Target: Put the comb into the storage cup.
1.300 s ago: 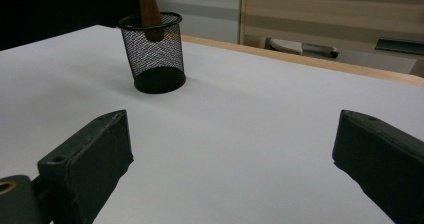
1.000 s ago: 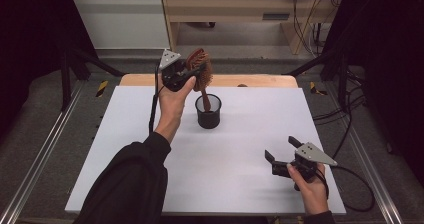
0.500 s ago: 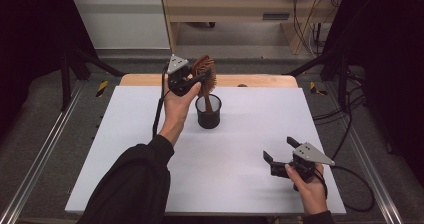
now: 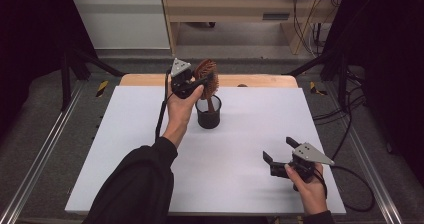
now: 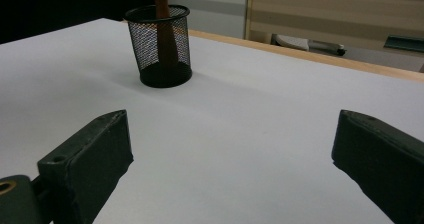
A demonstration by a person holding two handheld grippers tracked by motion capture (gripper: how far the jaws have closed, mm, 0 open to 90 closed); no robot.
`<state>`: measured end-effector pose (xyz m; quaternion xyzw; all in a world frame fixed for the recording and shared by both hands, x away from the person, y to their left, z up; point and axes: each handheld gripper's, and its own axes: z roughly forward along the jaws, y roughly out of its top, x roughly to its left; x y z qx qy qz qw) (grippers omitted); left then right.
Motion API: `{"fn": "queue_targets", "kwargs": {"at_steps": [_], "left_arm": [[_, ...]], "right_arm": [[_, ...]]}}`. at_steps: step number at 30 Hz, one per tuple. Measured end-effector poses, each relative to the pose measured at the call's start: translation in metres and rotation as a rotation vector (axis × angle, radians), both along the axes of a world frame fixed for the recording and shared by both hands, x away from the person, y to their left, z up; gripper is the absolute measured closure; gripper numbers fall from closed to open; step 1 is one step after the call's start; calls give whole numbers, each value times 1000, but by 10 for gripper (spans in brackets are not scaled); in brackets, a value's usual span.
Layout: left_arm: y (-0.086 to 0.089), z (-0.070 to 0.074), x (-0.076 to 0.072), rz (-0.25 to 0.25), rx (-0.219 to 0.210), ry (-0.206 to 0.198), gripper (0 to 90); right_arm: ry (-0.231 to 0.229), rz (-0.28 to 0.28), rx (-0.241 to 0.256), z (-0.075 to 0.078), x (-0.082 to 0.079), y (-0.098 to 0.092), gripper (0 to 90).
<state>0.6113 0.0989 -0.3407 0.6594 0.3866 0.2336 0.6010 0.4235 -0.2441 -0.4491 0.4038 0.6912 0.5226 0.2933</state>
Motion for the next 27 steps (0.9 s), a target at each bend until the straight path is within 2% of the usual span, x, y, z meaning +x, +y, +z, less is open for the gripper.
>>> {"fn": "queue_targets", "kwargs": {"at_steps": [27], "left_arm": [[1, -9, 1, 5, -30, 22, 514]], "right_arm": [[7, 9, -5, -1, 0, 1, 31]]}}
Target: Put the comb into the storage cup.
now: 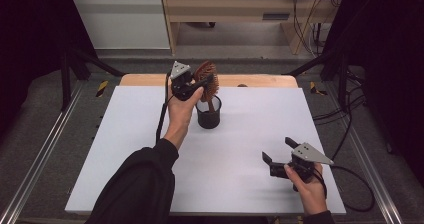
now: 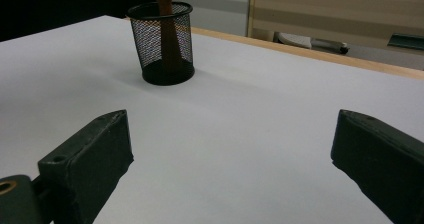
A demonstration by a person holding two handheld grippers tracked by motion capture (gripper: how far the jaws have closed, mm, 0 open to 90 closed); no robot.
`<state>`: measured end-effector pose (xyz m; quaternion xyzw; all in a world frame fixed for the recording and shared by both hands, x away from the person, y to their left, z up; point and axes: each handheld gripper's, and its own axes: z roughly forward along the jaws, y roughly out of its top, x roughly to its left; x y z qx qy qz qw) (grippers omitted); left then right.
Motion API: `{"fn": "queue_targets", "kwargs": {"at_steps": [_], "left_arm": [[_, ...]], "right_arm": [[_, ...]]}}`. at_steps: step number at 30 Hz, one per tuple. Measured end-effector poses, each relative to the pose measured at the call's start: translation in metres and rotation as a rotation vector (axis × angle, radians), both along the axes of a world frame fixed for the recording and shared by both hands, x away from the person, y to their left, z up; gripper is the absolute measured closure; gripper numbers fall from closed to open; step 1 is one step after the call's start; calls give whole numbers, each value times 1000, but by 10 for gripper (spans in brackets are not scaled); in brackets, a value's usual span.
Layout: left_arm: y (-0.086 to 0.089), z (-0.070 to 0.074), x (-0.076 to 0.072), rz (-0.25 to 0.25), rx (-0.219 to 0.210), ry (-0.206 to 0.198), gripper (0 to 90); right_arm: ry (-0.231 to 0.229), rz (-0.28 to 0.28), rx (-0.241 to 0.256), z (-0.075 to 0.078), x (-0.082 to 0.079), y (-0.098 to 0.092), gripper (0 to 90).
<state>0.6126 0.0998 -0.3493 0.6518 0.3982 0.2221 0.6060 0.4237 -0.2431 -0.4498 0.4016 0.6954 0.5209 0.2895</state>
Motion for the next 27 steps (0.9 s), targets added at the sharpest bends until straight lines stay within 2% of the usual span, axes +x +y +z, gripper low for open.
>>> {"fn": "queue_targets", "kwargs": {"at_steps": [8, 20, 27], "left_arm": [[0, -1, -1, -4, -10, 5, 514], [2, -4, -2, -4, -49, 20, 513], [4, -6, -2, -3, -54, 20, 513]], "right_arm": [[0, 1, -2, 0, 0, 0, 32], [0, 3, -2, 0, 0, 1, 32], [3, 4, -5, -1, 0, 1, 32]]}}
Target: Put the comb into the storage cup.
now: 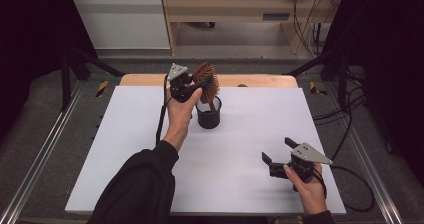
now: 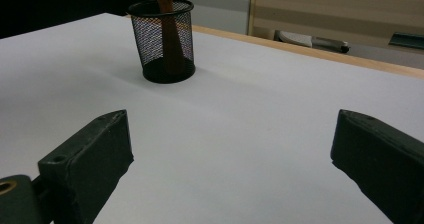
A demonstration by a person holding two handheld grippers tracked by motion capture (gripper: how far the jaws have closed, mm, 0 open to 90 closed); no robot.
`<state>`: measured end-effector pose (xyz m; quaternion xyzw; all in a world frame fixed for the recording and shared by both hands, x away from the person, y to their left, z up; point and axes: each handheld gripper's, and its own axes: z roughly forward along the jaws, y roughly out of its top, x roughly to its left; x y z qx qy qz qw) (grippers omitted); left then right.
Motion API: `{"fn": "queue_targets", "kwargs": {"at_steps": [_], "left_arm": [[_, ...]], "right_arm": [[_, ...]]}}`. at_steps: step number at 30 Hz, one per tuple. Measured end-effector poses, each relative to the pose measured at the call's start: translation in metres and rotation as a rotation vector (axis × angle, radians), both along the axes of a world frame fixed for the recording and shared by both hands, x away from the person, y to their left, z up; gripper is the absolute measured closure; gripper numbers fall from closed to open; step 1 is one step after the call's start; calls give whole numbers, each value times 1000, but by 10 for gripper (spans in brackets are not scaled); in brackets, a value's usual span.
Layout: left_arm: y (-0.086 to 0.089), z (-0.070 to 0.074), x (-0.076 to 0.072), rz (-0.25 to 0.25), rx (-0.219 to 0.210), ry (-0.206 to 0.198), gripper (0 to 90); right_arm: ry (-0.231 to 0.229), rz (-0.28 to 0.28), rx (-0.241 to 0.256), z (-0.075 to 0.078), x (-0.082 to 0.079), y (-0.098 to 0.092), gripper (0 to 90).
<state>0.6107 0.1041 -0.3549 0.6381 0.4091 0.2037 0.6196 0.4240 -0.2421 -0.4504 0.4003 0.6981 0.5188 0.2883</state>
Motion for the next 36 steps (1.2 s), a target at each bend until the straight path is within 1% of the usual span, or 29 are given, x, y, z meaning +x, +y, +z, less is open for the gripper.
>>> {"fn": "queue_targets", "kwargs": {"at_steps": [3, 6, 13, 15, 23, 36], "left_arm": [[1, -1, 0, 0, -12, 0, 512], [2, -1, 1, -9, -5, -4, 509], [7, -2, 3, -10, -3, 2, 504], [7, -3, 3, -9, -9, 2, 502], [11, -3, 4, -9, 4, 4, 493], [19, -5, 8, -12, -6, 20, 475]], "right_arm": [[-1, 1, 0, 0, 0, 0, 32], [-2, 2, -4, 0, 0, 0, 32], [-3, 1, -1, 0, 0, 0, 32], [-4, 1, -2, 0, 0, 0, 31], [-5, 3, -3, 0, 0, 1, 31], [-8, 5, 2, 1, 0, 1, 31]]}}
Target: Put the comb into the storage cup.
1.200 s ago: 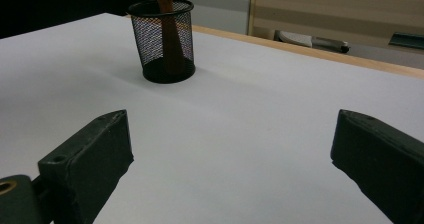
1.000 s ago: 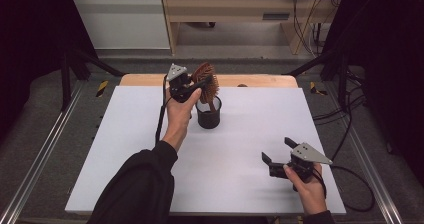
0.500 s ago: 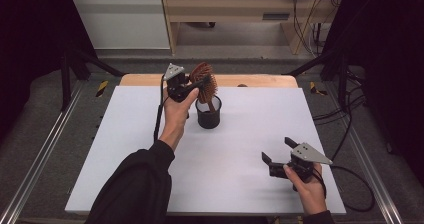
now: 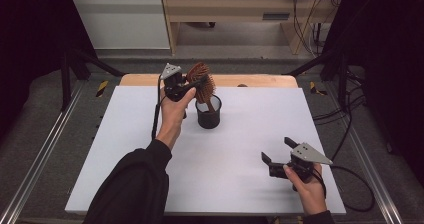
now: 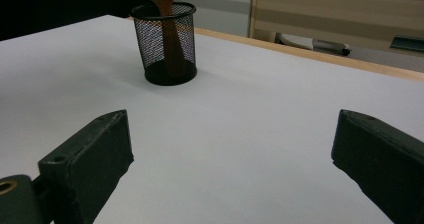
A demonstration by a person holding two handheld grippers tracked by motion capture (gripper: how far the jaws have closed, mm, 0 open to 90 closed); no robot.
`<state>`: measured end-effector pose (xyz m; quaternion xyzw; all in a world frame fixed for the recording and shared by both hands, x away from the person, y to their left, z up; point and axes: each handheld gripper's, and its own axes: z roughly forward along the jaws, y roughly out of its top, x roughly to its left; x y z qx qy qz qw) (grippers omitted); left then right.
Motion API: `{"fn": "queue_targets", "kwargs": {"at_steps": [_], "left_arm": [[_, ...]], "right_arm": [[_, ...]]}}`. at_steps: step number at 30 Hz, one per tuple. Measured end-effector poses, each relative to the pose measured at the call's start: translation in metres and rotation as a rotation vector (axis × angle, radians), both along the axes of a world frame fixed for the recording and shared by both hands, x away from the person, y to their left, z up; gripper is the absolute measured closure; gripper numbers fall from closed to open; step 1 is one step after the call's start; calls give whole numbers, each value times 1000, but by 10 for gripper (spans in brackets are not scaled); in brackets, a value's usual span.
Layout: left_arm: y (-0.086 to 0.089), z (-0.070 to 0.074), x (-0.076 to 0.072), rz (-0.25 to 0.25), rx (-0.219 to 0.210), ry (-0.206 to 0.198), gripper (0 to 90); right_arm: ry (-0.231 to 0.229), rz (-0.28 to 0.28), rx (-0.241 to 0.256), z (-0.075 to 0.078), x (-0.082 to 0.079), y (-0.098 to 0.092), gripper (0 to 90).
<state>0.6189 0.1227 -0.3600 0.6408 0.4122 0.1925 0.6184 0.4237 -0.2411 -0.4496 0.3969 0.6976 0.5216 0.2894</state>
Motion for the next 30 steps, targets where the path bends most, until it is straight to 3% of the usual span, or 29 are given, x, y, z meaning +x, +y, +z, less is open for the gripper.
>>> {"fn": "queue_targets", "kwargs": {"at_steps": [30], "left_arm": [[19, -8, 9, 45, -2, 43, 425]], "right_arm": [[0, -1, -4, 0, 0, 0, 30]]}}
